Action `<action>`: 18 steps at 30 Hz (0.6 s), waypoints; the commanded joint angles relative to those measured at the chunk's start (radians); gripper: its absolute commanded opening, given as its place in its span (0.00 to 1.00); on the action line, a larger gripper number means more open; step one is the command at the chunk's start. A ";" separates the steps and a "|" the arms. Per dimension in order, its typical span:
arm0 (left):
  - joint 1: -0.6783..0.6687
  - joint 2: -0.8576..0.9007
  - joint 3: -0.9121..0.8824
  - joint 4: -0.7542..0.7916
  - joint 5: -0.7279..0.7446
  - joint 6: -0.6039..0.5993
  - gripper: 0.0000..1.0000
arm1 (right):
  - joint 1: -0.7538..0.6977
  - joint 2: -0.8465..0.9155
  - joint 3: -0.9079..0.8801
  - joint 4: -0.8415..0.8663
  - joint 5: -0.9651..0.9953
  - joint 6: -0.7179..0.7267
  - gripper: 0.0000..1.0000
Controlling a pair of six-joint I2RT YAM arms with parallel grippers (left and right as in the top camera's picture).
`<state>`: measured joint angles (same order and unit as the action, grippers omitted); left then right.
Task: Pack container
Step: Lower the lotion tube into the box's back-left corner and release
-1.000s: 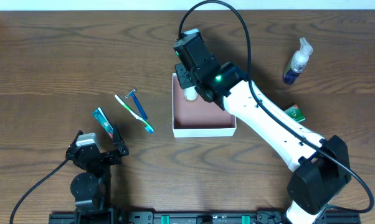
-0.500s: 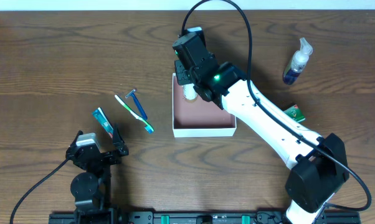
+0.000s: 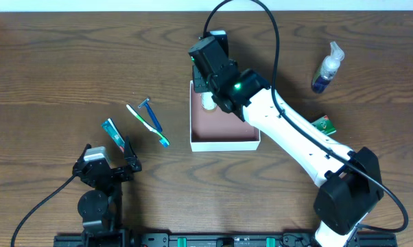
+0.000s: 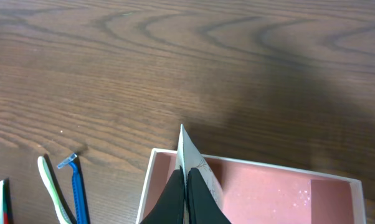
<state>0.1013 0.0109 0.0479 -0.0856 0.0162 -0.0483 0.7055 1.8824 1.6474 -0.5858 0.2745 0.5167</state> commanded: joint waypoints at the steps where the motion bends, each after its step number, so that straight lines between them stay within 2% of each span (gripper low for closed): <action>1: 0.004 -0.004 -0.028 -0.017 0.002 0.000 0.98 | 0.017 0.026 0.005 -0.004 0.014 0.022 0.02; 18: 0.004 -0.004 -0.028 -0.017 0.002 0.000 0.98 | 0.028 0.026 0.010 0.018 0.013 0.048 0.01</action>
<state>0.1013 0.0109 0.0479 -0.0856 0.0162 -0.0486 0.7158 1.8874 1.6474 -0.5690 0.2852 0.5446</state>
